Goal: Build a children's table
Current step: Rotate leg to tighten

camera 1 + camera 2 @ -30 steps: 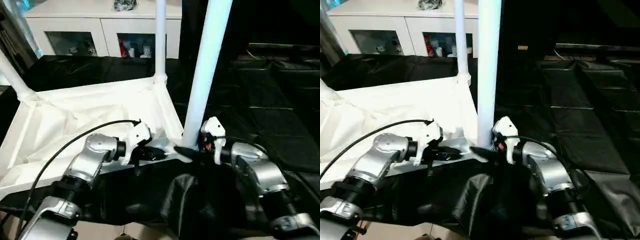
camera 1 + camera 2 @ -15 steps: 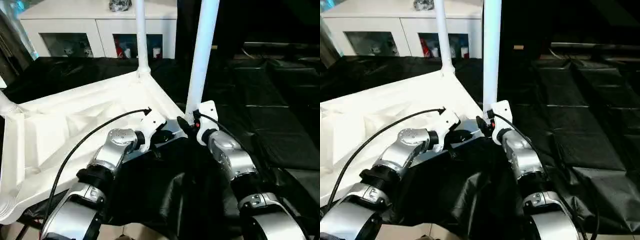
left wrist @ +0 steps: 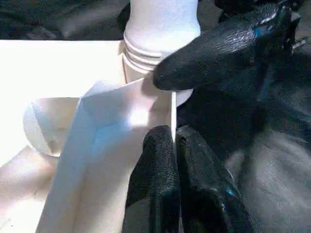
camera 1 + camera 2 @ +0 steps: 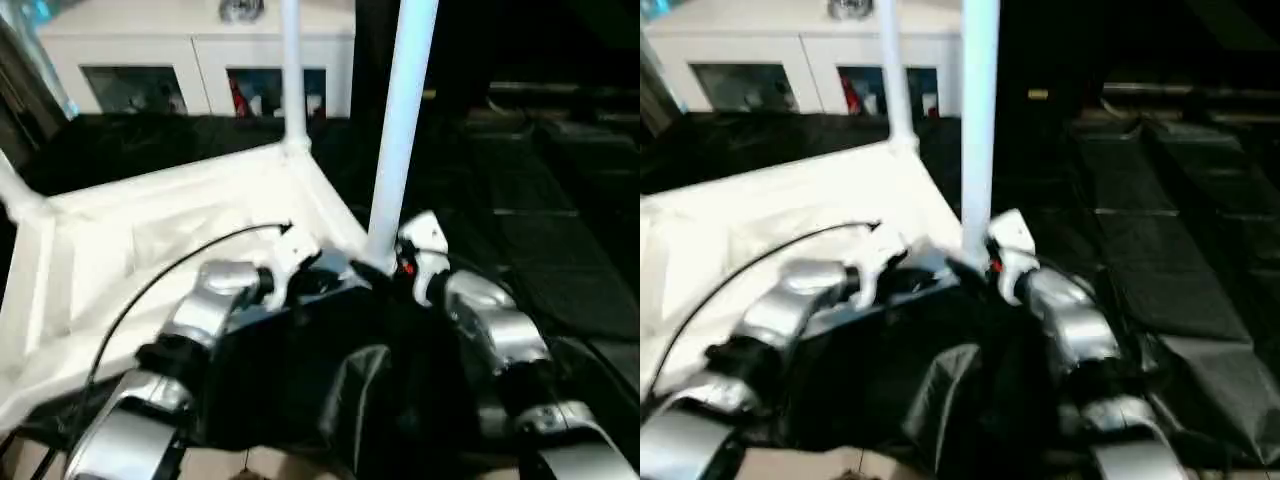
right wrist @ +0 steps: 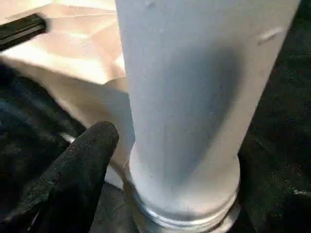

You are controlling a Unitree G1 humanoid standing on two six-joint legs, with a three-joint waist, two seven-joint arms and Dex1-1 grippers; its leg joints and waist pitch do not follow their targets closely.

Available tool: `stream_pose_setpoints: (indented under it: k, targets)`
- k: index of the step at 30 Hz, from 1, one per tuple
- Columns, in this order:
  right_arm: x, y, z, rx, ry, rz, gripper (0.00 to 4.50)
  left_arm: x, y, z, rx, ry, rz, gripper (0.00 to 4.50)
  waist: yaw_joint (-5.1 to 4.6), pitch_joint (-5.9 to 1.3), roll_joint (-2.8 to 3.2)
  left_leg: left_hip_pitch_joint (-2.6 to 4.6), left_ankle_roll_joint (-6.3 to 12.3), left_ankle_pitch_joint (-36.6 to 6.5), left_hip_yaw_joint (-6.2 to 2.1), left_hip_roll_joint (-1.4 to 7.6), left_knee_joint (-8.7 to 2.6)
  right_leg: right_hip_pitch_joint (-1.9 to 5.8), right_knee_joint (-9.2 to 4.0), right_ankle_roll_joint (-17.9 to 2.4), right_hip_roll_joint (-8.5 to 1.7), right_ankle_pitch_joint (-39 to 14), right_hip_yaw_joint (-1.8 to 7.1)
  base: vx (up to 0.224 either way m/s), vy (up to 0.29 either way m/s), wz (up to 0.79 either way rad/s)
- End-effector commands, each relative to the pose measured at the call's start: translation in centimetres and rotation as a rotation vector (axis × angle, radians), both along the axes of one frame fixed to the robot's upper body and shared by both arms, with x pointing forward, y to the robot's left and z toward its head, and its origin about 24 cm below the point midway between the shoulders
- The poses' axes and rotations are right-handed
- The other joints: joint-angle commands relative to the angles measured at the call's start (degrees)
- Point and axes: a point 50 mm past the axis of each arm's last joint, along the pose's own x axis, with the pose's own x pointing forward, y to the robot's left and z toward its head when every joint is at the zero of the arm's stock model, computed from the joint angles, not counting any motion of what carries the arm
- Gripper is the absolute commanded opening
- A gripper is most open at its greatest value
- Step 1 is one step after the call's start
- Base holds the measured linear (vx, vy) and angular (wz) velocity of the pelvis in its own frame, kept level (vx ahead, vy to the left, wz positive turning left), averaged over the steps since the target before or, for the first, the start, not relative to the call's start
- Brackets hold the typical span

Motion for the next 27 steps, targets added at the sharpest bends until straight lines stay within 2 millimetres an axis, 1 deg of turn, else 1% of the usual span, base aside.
stream_pose_setpoints:
  k: [1, 2, 5, 7, 8, 9, 12, 14, 15, 18, 19, 20, 21, 23, 24, 25, 26, 27]
  targets:
    - [-0.8, 0.3, 0.5, 0.014, 0.008, 0.128, 3.86, -0.4, -0.7, 1.6, -0.064, -0.048, -0.120, 0.00, 0.24, -3.80, -0.70, 0.37, 4.75, -11.5, -0.04, 1.59, -3.22, 3.33, -3.91, -12.9, -3.32, -11.6, 2.21, 0.000, 0.000, 0.00]
    - [-0.9, -0.1, 0.6, 0.010, 0.007, 0.144, 3.86, -0.6, -0.4, 1.6, -0.062, -0.039, -0.138, 0.00, 0.44, -3.85, -0.70, 0.40, 4.98, -11.1, 0.05, 1.63, -3.13, 3.23, -3.77, -13.1, -3.25, -10.7, 2.25, 0.000, 0.000, 0.00]
    - [-1.4, -0.9, 0.8, -0.002, 0.020, 0.199, 3.86, -1.2, 0.1, 1.5, -0.059, -0.003, -0.185, 0.00, 0.73, -3.82, -0.72, 0.36, 5.14, -10.8, 0.06, 1.70, -3.16, 3.18, -3.69, -13.4, -3.27, -10.3, 2.21, 0.000, 0.000, 0.00]
    - [-1.5, -1.0, 0.9, 0.000, 0.028, 0.215, 3.86, -1.4, 0.2, 1.4, -0.059, 0.008, -0.196, 0.00, 0.86, -3.81, -0.83, 0.35, 5.02, -10.6, 0.10, 1.67, -3.15, 3.14, -3.70, -13.5, -3.26, -10.5, 2.23, 0.000, 0.000, 0.00]
    - [-1.6, -1.0, 0.9, 0.004, 0.033, 0.225, 3.86, -1.4, 0.3, 1.4, -0.058, 0.015, -0.202, 0.00, 1.00, -3.80, -0.79, 0.42, 4.83, -11.0, 0.09, 1.67, -3.16, 3.12, -3.73, -13.4, -3.30, -11.2, 2.24, 0.000, 0.000, 0.00]
    - [-1.7, -1.0, 0.9, 0.005, 0.036, 0.232, 3.70, -1.5, 0.3, 1.4, -0.057, 0.016, -0.204, 0.00, 1.08, -3.76, -0.89, 0.43, 4.70, -11.2, 0.07, 1.68, -3.19, 3.10, -3.79, -13.2, -3.35, -11.8, 2.23, 0.000, 0.000, 0.00]
    - [-1.8, -0.8, 0.9, 0.013, 0.043, 0.256, 3.70, -1.7, 0.3, 1.3, -0.056, 0.021, -0.213, 0.00, 1.17, -3.76, -1.00, 0.41, 4.58, -11.1, 0.07, 1.64, -3.21, 3.11, -3.88, -12.8, -3.31, -12.4, 2.22, 0.000, 0.000, 0.00]
    - [-1.9, -0.7, 0.9, 0.019, 0.049, 0.266, 3.39, -1.7, 0.3, 1.3, -0.054, 0.023, -0.216, 0.00, 1.38, -3.81, -0.89, 0.46, 4.43, -10.6, 0.04, 1.69, -3.21, 3.01, -3.80, -12.6, -3.32, -12.1, 2.26, 0.000, 0.000, 0.00]
    - [-2.0, -0.6, 0.9, 0.020, 0.052, 0.270, 3.34, -1.7, 0.4, 1.3, -0.053, 0.023, -0.214, 0.00, 1.42, -3.80, -1.06, 0.44, 4.46, -10.6, 0.09, 1.65, -3.18, 3.00, -3.85, -12.5, -3.30, -12.1, 2.27, 0.000, 0.000, 0.00]
    - [-2.0, -0.5, 0.8, 0.021, 0.056, 0.275, 3.22, -1.7, 0.4, 1.3, -0.052, 0.023, -0.212, 0.00, 1.58, -3.81, -0.97, 0.43, 4.25, -10.3, 0.05, 1.64, -3.19, 3.02, -3.78, -12.4, -3.35, -12.0, 2.27, 0.000, 0.000, 0.00]
    - [-2.1, -0.3, 0.6, 0.025, 0.066, 0.269, 2.95, -1.5, 0.4, 1.2, -0.045, 0.014, -0.182, 0.00, 1.54, -3.79, -1.18, 0.40, 4.27, -10.3, 0.09, 1.59, -3.18, 3.04, -3.82, -12.2, -3.30, -12.2, 2.26, 0.000, 0.000, 0.00]
    - [-2.1, -0.3, 0.6, 0.025, 0.066, 0.269, 2.95, -1.5, 0.4, 1.2, -0.045, 0.014, -0.182, 0.00, 1.58, -3.77, -1.11, 0.35, 4.20, -10.3, 0.04, 1.57, -3.19, 3.07, -3.82, -12.1, -3.36, -12.6, 2.25, 0.000, 0.000, 0.00]
    - [-2.1, -0.2, 0.5, 0.027, 0.069, 0.261, 2.89, -1.4, 0.3, 1.2, -0.042, 0.009, -0.164, 0.00, 1.56, -3.79, -1.09, 0.40, 4.14, -10.4, 0.05, 1.59, -3.19, 3.03, -3.86, -12.0, -3.38, -12.9, 2.26, 0.000, 0.000, 0.00]
    - [-1.7, 0.4, -0.3, 0.017, 0.072, 0.163, 2.79, -0.3, -0.2, 1.5, -0.057, -0.030, -0.055, 0.00, 1.41, -3.76, -1.13, 0.43, 3.74, -10.5, 0.01, 1.54, -3.24, 2.92, -3.98, -11.7, -3.36, -13.4, 2.26, 0.000, 0.000, 0.00]
    - [-1.7, 0.4, -0.3, 0.017, 0.072, 0.163, 2.75, -0.3, -0.2, 1.5, -0.057, -0.030, -0.055, 0.00, 1.38, -3.75, -1.17, 0.45, 3.59, -10.5, 0.01, 1.48, -3.23, 2.91, -4.00, -11.5, -3.35, -13.7, 2.29, 0.000, 0.000, 0.00]
    - [-1.4, 0.6, -0.6, 0.011, 0.072, 0.105, 2.73, 0.1, -0.5, 1.6, -0.063, -0.047, -0.018, 0.00, 1.36, -3.76, -1.14, 0.44, 3.31, -10.6, -0.05, 1.45, -3.27, 3.00, -4.06, -11.3, -3.40, -14.3, 2.29, 0.000, 0.000, 0.00]
    - [-0.9, 0.9, -1.2, -0.001, 0.076, 0.019, 2.72, 0.6, -1.0, 1.8, -0.070, -0.067, 0.024, 0.00, 1.19, -3.75, -1.11, 0.51, 2.95, -10.5, -0.02, 1.42, -3.27, 2.80, -4.11, -11.1, -3.36, -14.4, 2.36, 0.000, 0.000, 0.00]
    - [-0.6, 1.2, -1.6, -0.008, 0.082, -0.044, 2.71, 1.0, -1.3, 1.9, -0.075, -0.082, 0.060, 0.00, 1.03, -3.69, -1.10, 0.48, 2.70, -10.8, -0.01, 1.29, -3.29, 2.77, -4.15, -11.1, -3.29, -14.8, 2.31, 0.000, 0.000, 0.00]
